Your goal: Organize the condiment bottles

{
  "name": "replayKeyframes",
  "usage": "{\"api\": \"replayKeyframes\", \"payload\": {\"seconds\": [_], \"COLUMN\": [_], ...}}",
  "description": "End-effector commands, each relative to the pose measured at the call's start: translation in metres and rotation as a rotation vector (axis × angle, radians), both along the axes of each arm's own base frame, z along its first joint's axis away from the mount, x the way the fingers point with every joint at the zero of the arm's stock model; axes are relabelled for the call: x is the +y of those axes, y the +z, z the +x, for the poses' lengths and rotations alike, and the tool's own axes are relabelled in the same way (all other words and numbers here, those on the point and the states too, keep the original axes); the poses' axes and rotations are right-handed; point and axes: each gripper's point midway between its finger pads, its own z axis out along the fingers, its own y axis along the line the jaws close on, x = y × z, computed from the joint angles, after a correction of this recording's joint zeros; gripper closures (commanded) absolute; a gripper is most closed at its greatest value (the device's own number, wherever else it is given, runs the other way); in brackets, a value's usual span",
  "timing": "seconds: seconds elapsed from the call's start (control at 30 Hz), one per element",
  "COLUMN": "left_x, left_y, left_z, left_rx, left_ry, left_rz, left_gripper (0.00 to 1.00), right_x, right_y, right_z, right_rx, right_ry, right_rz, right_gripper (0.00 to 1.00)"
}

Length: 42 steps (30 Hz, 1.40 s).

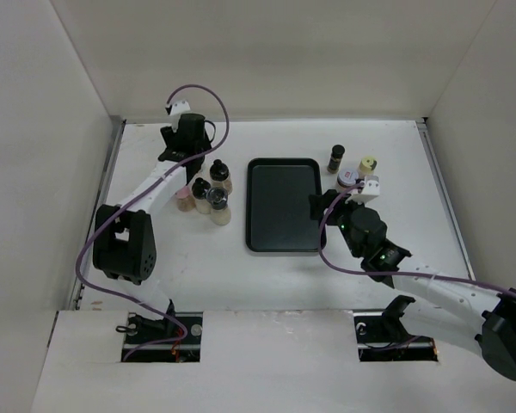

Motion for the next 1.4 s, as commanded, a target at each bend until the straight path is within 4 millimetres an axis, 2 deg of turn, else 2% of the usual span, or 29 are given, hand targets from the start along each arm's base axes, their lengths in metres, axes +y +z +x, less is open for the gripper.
{"api": "replayKeyframes", "payload": {"seconds": [0.0,0.13,0.23,0.3,0.37,0.47,0.67,0.87,1.1,1.27,1.37], "left_x": [-0.011,-0.041,-0.076,-0.102,-0.129,-0.162,-0.207,-0.223,-0.22,-0.221,-0.222], "left_y": [0.16,0.191,0.201,0.199,0.189,0.163,0.109,0.073,0.034,0.01,0.012], "left_z": [0.011,0.014,0.013,0.012,0.008,0.003,0.001,0.004,0.008,0.006,0.002], "left_rx": [-0.415,-0.465,-0.481,-0.473,-0.447,-0.396,-0.309,-0.253,-0.194,-0.157,-0.163], "left_ry": [-0.002,-0.069,-0.149,-0.207,-0.265,-0.33,-0.408,-0.431,-0.424,-0.43,-0.432], "left_rz": [-0.073,-0.084,-0.106,-0.118,-0.123,-0.116,-0.095,-0.072,-0.043,-0.033,-0.04], "left_gripper": [0.66,0.66,0.66,0.66,0.66,0.66,0.66,0.66,0.65,0.51,0.42], "right_x": [0.009,0.005,0.002,0.0,-0.002,-0.003,-0.002,-0.007,-0.005,-0.007,-0.005], "right_y": [0.037,0.037,0.039,0.039,0.039,0.039,0.038,0.039,0.037,0.036,0.037], "right_z": [0.004,0.003,0.003,0.003,0.004,0.005,0.005,0.005,0.006,0.006,0.005], "right_rx": [-0.083,-0.088,-0.092,-0.095,-0.099,-0.1,-0.097,-0.103,-0.097,-0.094,-0.098], "right_ry": [0.017,0.009,-0.002,-0.007,-0.016,-0.017,-0.016,-0.028,-0.025,-0.03,-0.025], "right_rz": [0.065,0.07,0.075,0.079,0.082,0.083,0.08,0.087,0.082,0.082,0.083], "right_gripper": [0.16,0.16,0.16,0.16,0.16,0.16,0.16,0.16,0.15,0.15,0.14]}}
